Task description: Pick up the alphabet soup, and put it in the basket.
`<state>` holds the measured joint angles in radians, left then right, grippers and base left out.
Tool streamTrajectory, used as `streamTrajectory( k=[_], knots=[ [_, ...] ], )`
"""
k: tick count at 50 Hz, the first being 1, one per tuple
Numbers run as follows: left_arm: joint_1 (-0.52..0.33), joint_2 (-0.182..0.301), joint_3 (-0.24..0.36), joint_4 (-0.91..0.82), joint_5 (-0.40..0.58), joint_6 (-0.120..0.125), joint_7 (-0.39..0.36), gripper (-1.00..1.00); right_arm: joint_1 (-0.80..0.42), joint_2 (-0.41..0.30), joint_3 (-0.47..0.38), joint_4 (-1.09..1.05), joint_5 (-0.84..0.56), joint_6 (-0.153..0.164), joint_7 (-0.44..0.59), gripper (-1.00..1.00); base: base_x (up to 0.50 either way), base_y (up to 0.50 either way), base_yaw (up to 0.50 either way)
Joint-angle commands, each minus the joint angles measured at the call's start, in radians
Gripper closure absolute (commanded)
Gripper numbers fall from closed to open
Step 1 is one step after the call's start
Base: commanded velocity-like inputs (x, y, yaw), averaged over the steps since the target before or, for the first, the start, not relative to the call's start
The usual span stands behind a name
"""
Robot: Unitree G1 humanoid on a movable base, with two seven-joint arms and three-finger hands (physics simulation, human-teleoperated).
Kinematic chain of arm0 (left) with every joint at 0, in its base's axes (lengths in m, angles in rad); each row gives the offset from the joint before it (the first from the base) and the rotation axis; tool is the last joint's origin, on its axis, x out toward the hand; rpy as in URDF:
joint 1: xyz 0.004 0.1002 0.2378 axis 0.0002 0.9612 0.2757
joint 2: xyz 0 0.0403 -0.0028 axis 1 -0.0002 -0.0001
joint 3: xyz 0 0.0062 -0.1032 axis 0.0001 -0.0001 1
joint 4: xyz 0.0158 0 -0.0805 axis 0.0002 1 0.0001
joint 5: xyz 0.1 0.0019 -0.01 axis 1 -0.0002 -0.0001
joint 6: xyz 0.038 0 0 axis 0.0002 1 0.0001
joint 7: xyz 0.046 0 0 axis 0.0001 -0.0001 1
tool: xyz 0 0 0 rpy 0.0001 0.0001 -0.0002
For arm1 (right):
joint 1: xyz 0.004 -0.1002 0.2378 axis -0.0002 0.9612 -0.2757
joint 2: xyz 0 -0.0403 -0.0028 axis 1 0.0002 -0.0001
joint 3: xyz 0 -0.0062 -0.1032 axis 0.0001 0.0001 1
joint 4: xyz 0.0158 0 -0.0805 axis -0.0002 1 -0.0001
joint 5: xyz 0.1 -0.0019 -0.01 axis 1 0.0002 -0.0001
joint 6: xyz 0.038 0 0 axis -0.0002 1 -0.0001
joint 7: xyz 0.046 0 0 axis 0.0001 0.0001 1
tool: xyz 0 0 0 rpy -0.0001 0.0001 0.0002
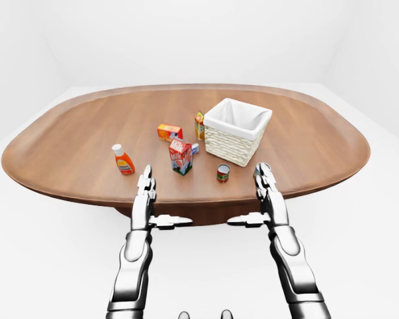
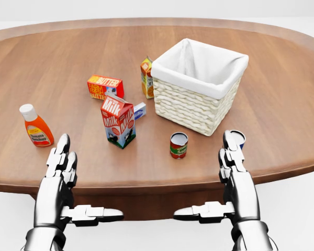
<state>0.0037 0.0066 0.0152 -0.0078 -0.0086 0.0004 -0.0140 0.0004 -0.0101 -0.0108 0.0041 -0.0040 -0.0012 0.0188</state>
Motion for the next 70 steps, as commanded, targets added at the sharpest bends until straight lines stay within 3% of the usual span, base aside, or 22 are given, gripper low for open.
streamTrajectory(
  k=[1,5,6,8,11,14,16,19,29,38,54,70],
  knots=[
    [-0.001,0.012,0.025,0.009,-0.007,-0.021,-0.017,-1.0,0.002,-0.015,-0.008,0.011,-0.034,-0.008,0.036,-1.0,0.0,0.0,0.0],
    [0.004,0.012,0.026,-0.003,-0.01,-0.014,-0.018,-1.0,0.007,-0.012,-0.001,0.001,-0.048,-0.009,0.039,-1.0,0.0,0.0,0.0],
    [0.008,0.011,0.026,-0.024,-0.012,-0.001,-0.017,-1.0,0.011,-0.011,0.0,-0.009,-0.049,-0.008,0.042,-1.0,0.0,0.0,0.0],
    [0.009,0.012,0.027,-0.028,-0.013,-0.002,-0.018,-1.0,0.013,-0.01,0.001,-0.022,-0.052,-0.005,0.044,-1.0,0.0,0.0,0.0],
    [0.021,0.011,0.027,-0.07,-0.014,0.016,-0.018,-1.0,0.023,-0.009,0.005,-0.061,-0.06,0.006,0.048,-1.0,0.0,0.0,0.0],
    [0.048,0.011,0.031,-0.192,-0.028,0.067,-0.022,-1.0,0.047,-0.007,0.013,-0.165,-0.079,0.042,0.047,-1.0,0.0,0.0,0.0],
    [0.065,0.01,0.031,-0.256,-0.027,0.085,-0.024,-1.0,0.062,-0.007,0.021,-0.225,-0.098,0.064,0.047,-1.0,0.0,0.0,0.0],
    [0.084,0.008,0.04,-0.35,-0.038,0.087,-0.027,-1.0,0.079,-0.005,0.032,-0.308,-0.122,0.088,0.047,-1.0,0.0,0.0,0.0],
    [0.142,0.0,0.075,-0.639,-0.063,0.087,-0.04,-1.0,0.115,-0.004,0.045,-0.508,-0.178,0.088,0.062,-1.0,0.0,0.0,0.0],
    [0.129,-0.001,0.12,-0.711,-0.082,0.087,-0.045,-1.0,0.125,-0.005,0.043,-0.626,-0.211,0.088,0.082,-1.0,0.0,0.0,0.0],
    [0.137,-0.008,0.123,-0.74,-0.089,0.087,-0.05,-1.0,0.13,-0.002,0.025,-0.7,-0.207,0.088,0.098,-1.0,0.0,0.0,0.0],
    [0.151,-0.01,0.109,-0.727,-0.083,0.087,-0.056,-1.0,0.136,-0.003,0.023,-0.698,-0.203,0.088,0.099,-1.0,0.0,-0.47,0.0]
  ],
)
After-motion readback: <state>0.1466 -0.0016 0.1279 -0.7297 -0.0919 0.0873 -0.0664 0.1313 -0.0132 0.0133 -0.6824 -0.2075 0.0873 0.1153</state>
